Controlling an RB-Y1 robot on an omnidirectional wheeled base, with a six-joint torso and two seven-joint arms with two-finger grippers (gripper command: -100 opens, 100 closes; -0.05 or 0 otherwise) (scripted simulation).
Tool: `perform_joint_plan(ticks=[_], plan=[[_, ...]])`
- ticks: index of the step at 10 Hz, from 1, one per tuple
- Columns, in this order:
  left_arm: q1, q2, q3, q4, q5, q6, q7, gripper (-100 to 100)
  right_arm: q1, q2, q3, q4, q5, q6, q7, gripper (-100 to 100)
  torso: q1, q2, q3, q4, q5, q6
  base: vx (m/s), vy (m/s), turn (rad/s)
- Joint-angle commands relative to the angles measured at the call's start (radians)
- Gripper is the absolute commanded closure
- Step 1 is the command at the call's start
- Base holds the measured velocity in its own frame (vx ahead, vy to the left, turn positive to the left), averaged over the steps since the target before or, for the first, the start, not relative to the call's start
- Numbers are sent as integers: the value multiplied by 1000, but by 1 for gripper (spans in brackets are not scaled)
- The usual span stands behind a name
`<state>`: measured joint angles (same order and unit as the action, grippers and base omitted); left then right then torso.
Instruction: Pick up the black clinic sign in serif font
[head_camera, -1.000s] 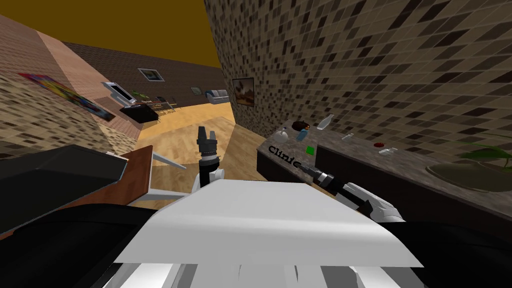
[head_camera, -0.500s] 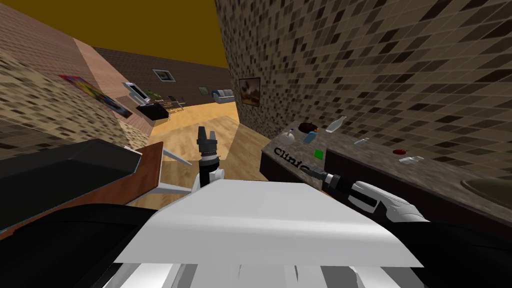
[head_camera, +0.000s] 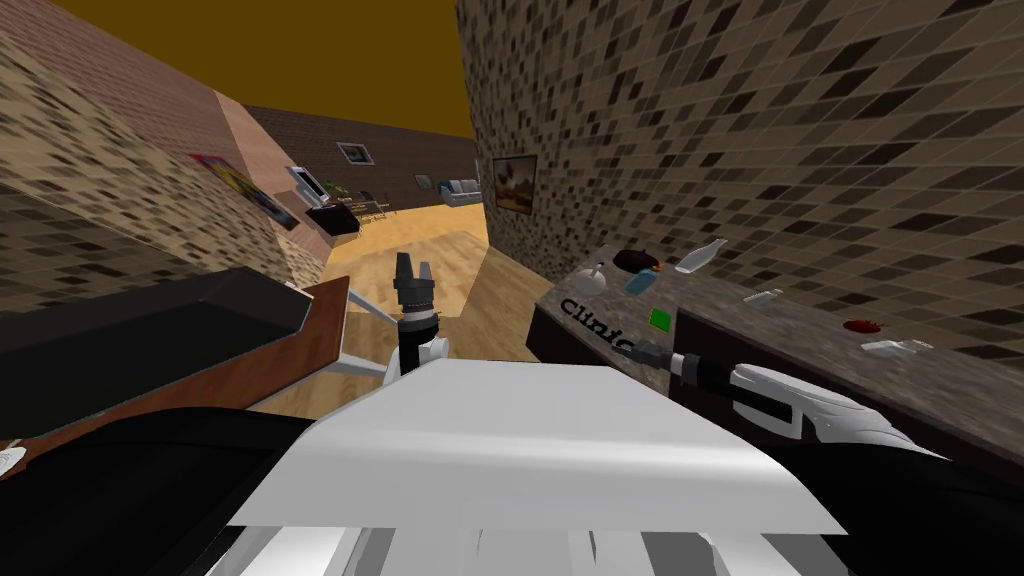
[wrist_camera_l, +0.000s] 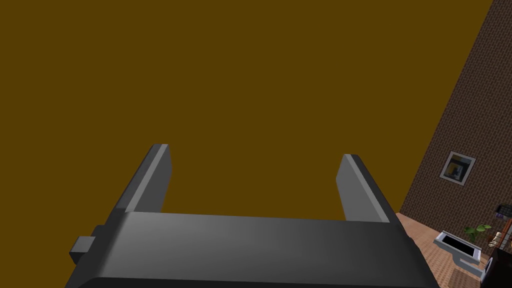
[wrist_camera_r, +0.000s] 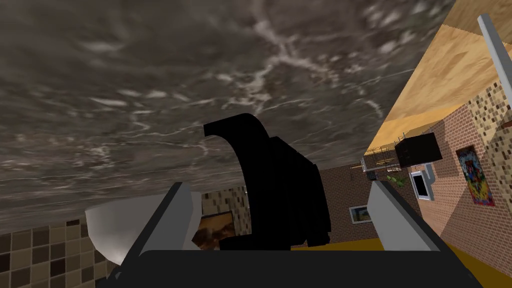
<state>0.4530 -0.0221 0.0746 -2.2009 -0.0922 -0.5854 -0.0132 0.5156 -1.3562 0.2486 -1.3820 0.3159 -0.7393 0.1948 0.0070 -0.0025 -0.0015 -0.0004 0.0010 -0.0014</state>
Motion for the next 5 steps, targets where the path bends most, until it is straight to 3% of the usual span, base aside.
perform_joint_plan(ticks=[1, 2, 3, 5], plan=[[0, 0, 0, 0, 0, 0, 0, 0, -6, -33, 14, 24, 10, -12, -5, -100, 0, 0, 0, 0, 0, 0, 22, 70, 71], [0, 0, 0, 0, 0, 0, 0, 0, -5, -70, 38, 52, 27, -24, -13, -100, -1, 0, 0, 0, -1, 0, 14, 89, 170], [0, 0, 0, 0, 0, 0, 0, 0, -5, -80, 38, 52, 27, -24, -13, -100, 0, 0, 0, 0, 0, 0, 24, 73, 91], [0, 0, 0, 0, 0, 0, 0, 0, -3, -146, 87, 105, 61, -45, -31, -100, 0, -2, -1, 0, -1, 0, 41, 103, 226]])
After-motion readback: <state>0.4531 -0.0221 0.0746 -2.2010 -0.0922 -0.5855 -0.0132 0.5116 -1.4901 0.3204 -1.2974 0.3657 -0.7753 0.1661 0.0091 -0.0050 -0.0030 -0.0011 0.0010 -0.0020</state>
